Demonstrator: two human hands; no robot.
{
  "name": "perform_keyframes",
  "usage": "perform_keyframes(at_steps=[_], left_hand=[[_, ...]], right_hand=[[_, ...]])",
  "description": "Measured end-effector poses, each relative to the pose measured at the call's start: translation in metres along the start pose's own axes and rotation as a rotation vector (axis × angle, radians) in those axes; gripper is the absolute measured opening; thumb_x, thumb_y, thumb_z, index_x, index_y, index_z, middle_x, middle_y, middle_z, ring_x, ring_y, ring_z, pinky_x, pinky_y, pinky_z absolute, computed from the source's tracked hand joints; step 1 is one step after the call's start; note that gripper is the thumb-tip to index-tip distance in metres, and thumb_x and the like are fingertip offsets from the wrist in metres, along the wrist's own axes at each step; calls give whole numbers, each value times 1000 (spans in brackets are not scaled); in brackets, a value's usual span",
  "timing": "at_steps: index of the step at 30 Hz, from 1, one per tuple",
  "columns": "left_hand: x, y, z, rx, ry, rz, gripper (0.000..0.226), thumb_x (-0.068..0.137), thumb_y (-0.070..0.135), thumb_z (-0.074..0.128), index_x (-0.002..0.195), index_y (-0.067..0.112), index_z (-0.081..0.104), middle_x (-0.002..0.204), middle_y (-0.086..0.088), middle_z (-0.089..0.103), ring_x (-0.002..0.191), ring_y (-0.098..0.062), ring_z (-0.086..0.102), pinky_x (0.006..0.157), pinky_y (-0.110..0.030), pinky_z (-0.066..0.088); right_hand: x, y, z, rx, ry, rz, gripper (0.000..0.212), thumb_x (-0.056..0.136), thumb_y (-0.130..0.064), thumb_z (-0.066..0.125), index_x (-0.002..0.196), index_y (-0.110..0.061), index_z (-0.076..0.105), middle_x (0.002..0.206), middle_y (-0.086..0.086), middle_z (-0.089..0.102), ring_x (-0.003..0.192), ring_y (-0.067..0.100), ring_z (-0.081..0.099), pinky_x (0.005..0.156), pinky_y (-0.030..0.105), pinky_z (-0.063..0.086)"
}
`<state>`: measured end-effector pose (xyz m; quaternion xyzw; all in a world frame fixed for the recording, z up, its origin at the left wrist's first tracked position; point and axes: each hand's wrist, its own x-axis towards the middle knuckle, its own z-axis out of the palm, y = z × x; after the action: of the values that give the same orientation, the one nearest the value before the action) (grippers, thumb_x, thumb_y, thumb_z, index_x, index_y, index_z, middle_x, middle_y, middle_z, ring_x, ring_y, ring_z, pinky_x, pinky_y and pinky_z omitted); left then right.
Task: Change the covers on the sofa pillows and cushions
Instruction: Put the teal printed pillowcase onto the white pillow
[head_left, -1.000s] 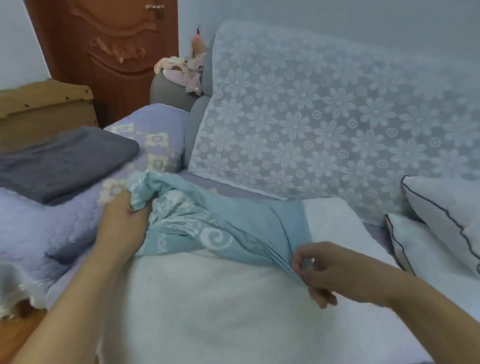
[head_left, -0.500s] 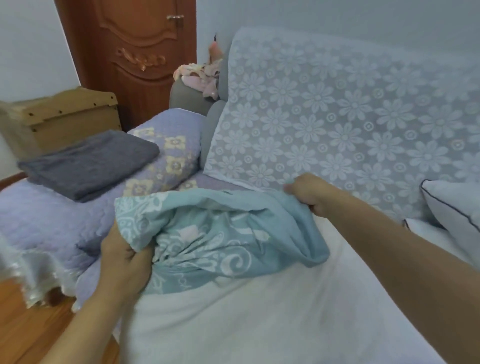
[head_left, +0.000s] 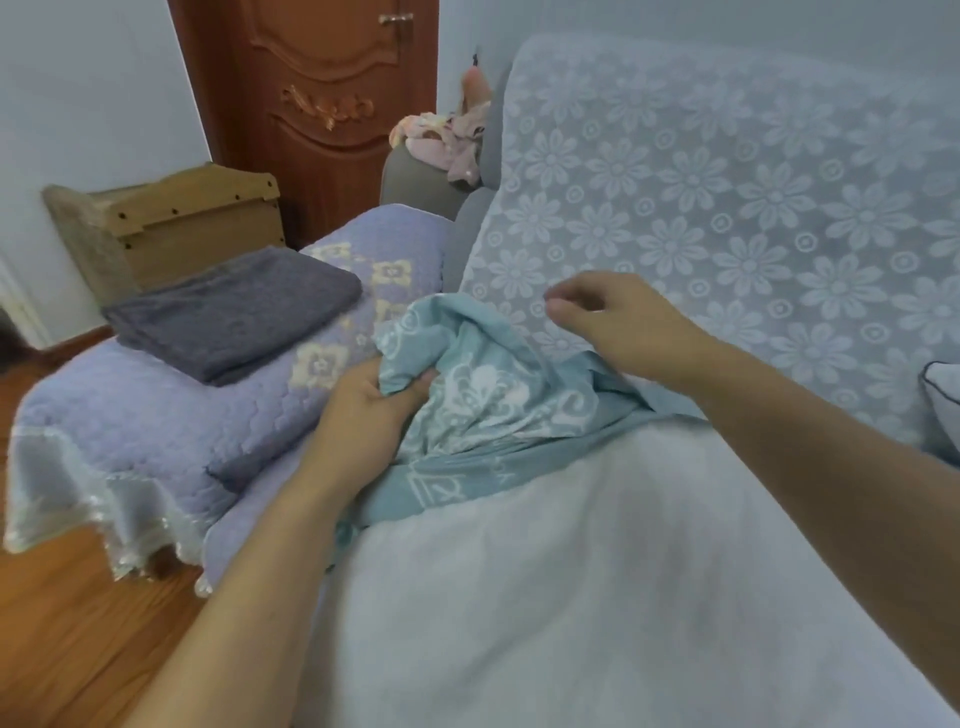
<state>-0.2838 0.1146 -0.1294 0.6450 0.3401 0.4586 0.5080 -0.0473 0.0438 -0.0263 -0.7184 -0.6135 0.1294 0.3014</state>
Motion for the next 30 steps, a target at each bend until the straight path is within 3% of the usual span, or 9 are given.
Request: perform_keyframes(at_steps=[4, 7, 9, 11, 16, 19, 22, 26, 30], left_hand=[[-3, 14, 6, -86, -131, 110, 18, 93, 15, 69, 105, 26, 77, 104, 4, 78, 96, -12, 72, 80, -29, 56], [-5, 19, 14, -176, -135, 89, 21, 92, 7, 68, 100, 26, 75, 96, 8, 77, 88, -8, 71, 73, -25, 54], [-5, 12, 12, -99, -131, 107, 5, 94, 26, 69, 98, 26, 67, 92, 17, 70, 87, -4, 65, 76, -24, 50], [-7, -1, 1, 10, -101, 154, 22, 90, 47, 65, 106, 33, 61, 104, 21, 63, 102, -1, 60, 88, -20, 45], [-20, -29, -17, 418, -201, 398, 31, 86, 50, 66, 110, 30, 61, 127, 4, 50, 129, -13, 49, 109, -25, 35], [-17, -32, -7, 523, -5, 513, 24, 88, 34, 69, 107, 21, 64, 120, 1, 55, 118, -17, 53, 104, -26, 38], [-16, -22, 2, 642, 200, 463, 12, 90, 31, 64, 92, 19, 61, 91, 4, 58, 87, -18, 55, 78, -33, 44], [-29, -7, 13, 569, 43, 271, 36, 76, 61, 62, 84, 27, 52, 73, 11, 58, 71, -12, 54, 65, -38, 49], [-36, 7, 23, 636, 102, 392, 32, 79, 48, 71, 90, 28, 49, 90, 10, 55, 82, -17, 53, 66, -40, 48]], right_hand=[[7, -76, 15, -8, -538, -135, 32, 89, -54, 65, 116, -38, 65, 112, -21, 69, 101, -7, 63, 86, 13, 48], [18, -70, 22, -122, -623, -93, 20, 86, -51, 72, 100, -39, 66, 97, -22, 69, 90, -6, 63, 80, 13, 47], [23, -54, 20, -185, -576, -72, 17, 87, -47, 73, 90, -31, 68, 85, -21, 70, 80, -3, 63, 73, 15, 46], [24, -31, 10, -217, -445, -11, 20, 89, -46, 70, 91, -26, 69, 90, -10, 69, 83, 7, 62, 73, 23, 46], [20, 8, -29, 51, -132, 232, 32, 91, -43, 69, 108, -16, 72, 102, 0, 71, 87, 14, 65, 68, 23, 49], [13, 14, -34, 118, -146, 231, 28, 89, -42, 71, 107, -20, 74, 102, -1, 75, 94, 19, 71, 82, 30, 56], [9, 12, -34, 122, -136, 224, 25, 89, -40, 72, 102, -20, 76, 98, -1, 77, 94, 21, 72, 85, 34, 57], [3, 6, -41, 142, -72, 239, 26, 88, -39, 73, 103, -17, 75, 101, 5, 76, 97, 24, 70, 81, 34, 54], [-2, 1, -36, 134, -25, 258, 28, 90, -39, 71, 107, -18, 71, 97, -1, 72, 87, 16, 66, 64, 24, 47]])
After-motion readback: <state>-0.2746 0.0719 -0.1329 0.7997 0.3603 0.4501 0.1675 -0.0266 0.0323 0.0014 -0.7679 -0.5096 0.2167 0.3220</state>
